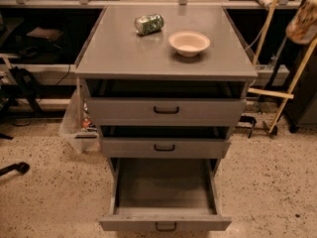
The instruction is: Place orange can into bottom drawer
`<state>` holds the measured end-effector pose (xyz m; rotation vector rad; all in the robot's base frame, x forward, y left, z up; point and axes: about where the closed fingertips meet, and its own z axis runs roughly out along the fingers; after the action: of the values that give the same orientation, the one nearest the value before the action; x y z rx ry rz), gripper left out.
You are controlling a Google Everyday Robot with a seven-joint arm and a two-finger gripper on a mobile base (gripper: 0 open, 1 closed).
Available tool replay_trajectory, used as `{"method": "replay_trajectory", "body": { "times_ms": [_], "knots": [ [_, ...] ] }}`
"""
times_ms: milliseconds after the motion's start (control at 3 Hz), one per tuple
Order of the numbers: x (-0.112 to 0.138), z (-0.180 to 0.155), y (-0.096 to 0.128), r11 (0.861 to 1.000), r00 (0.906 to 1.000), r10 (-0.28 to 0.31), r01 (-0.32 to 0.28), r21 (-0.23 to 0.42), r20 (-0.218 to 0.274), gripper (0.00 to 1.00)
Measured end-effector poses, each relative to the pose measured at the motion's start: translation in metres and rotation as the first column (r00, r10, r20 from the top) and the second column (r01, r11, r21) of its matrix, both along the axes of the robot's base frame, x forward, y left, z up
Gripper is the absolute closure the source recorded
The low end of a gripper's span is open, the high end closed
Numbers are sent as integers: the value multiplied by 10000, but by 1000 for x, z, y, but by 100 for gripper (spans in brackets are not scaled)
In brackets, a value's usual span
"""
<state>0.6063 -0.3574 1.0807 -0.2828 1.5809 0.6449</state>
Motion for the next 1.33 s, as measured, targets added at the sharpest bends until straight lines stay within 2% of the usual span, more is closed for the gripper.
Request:
{"method": "replay_trajectory", "body": {
  "times_ms": [333,667,1000,1333],
  "knots": [
    [-24,-93,2,9989,9975,438,-427,216,-548,100],
    [-43,-205,6,9988,9844,450,-412,257,-1701,100],
    [-43,-205,6,9988,9844,451,-413,257,-1701,100],
    [-34,-257,28,9987,9758,479,-427,290,-2133,100]
  ]
}}
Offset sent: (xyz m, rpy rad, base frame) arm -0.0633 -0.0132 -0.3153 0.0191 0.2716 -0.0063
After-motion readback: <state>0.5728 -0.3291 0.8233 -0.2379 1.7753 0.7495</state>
